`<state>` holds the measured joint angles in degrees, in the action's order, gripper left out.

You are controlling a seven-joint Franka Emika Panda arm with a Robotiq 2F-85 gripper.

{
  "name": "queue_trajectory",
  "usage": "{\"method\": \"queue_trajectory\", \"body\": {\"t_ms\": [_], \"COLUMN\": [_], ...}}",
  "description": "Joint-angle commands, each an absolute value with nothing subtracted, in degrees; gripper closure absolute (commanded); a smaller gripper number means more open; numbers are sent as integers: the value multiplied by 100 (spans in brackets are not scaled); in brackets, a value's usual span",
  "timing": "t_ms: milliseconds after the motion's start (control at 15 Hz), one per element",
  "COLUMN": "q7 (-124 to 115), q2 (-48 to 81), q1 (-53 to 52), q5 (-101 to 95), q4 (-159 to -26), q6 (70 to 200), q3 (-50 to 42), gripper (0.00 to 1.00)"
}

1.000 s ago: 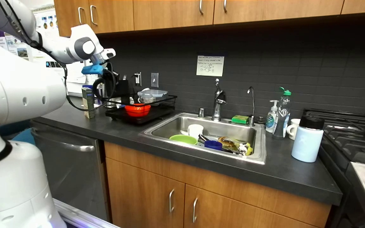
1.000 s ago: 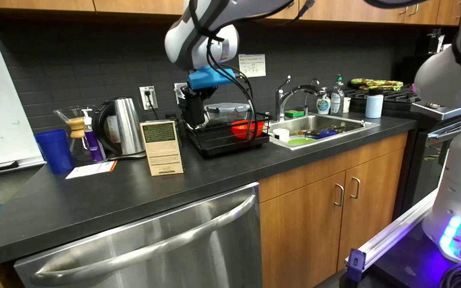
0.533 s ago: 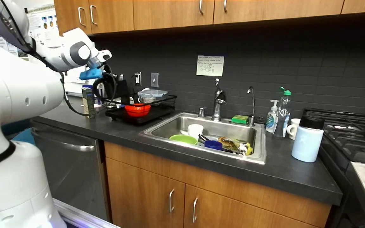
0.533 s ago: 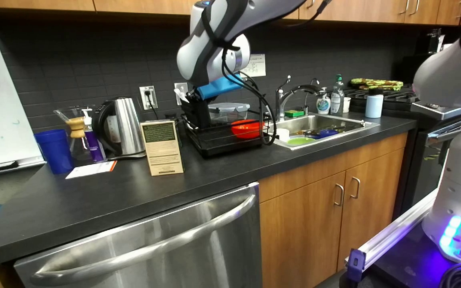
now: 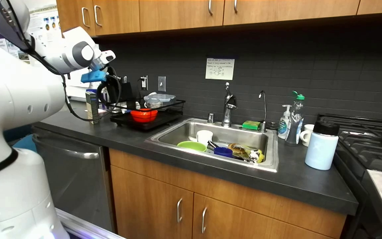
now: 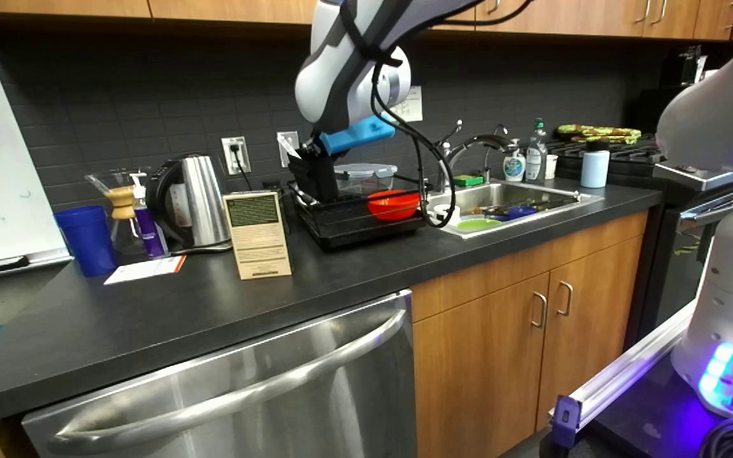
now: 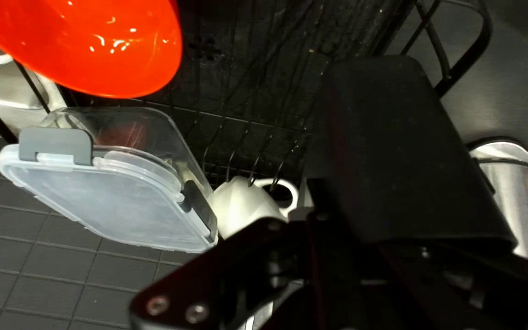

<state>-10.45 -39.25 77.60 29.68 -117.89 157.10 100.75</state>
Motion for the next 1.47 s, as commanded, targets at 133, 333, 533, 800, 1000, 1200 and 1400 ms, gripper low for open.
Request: {"method": "queue_trajectory", "body": {"t_ms": [133, 333, 533, 800, 1000, 1200, 1400], "q7": [-1550, -1785, -1986, -2192, -2357, -2466, -2518], "q2": [-3472, -3546, -3700, -3948, -4068, -4126, -4096], "q1": [7679, 7671, 7644, 7581, 7556, 7534, 7561], "q5": [2590, 2591, 2591, 2432, 2368, 2324, 2308], "q4": [-11861, -11862, -11893, -11984, -12032, -12078, -12102], "q6": [15769, 15785, 15881, 16248, 16407, 16443, 16398], "q3": [10115, 10166, 10193, 10064, 9909, 9750, 9726], "gripper": [99, 99, 99, 99, 99, 99, 99]}}
